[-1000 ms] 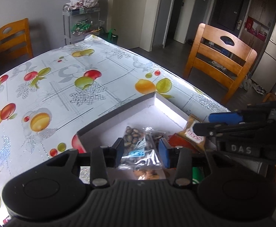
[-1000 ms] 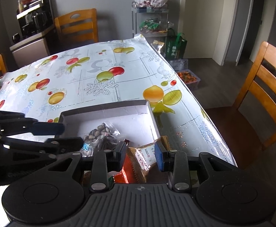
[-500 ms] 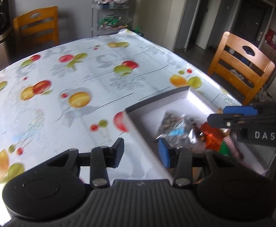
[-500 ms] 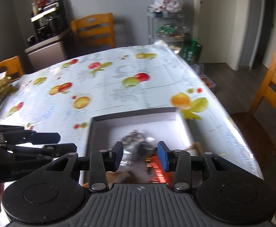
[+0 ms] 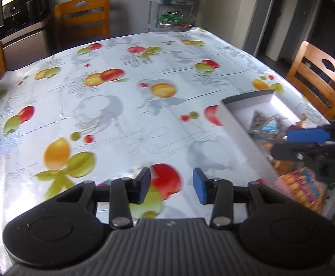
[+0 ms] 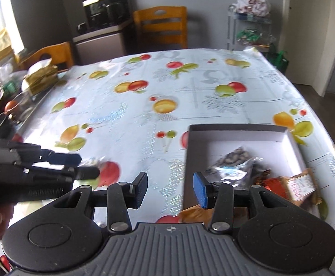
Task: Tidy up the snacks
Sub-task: 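Move both tools back over the pink candy bag and small candy, then grasp the clear pink candy bag with the left tool while the right tool grasps the small white candy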
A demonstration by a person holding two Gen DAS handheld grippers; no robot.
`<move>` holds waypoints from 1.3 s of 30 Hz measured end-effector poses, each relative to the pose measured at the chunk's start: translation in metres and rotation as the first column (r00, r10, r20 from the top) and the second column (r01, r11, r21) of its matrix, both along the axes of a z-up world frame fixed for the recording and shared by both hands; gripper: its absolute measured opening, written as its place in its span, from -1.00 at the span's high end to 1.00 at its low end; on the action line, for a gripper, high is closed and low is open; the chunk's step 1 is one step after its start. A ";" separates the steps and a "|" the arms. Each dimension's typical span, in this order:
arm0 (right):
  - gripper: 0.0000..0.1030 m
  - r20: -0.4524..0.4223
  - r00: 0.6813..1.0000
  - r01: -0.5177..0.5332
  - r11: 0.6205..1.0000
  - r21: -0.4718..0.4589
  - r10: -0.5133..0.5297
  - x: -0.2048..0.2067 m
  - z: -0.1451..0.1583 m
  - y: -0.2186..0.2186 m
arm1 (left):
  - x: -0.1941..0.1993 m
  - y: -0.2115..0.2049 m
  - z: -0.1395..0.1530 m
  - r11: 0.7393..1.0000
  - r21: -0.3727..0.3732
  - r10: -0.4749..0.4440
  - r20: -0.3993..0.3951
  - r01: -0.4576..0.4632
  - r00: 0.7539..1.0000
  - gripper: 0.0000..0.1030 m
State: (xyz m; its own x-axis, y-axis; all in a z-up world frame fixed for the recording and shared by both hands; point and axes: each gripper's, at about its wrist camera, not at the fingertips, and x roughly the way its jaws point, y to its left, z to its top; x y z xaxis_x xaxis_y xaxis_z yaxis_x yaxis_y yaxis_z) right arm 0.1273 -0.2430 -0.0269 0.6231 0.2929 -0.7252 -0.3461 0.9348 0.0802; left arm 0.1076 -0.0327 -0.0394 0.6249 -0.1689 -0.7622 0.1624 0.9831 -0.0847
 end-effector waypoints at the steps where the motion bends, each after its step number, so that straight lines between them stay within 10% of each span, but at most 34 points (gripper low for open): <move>1: 0.12 -0.007 1.000 -0.009 1.000 0.003 0.009 -0.002 -0.001 0.003 | 0.000 0.005 -0.001 1.000 0.011 0.000 0.003 0.000 1.000 0.24; 39: 0.12 -0.150 0.962 -0.245 0.964 -0.098 0.230 -0.028 -0.049 0.074 | 0.043 0.039 -0.053 0.971 0.029 -0.235 -0.081 0.238 0.969 0.24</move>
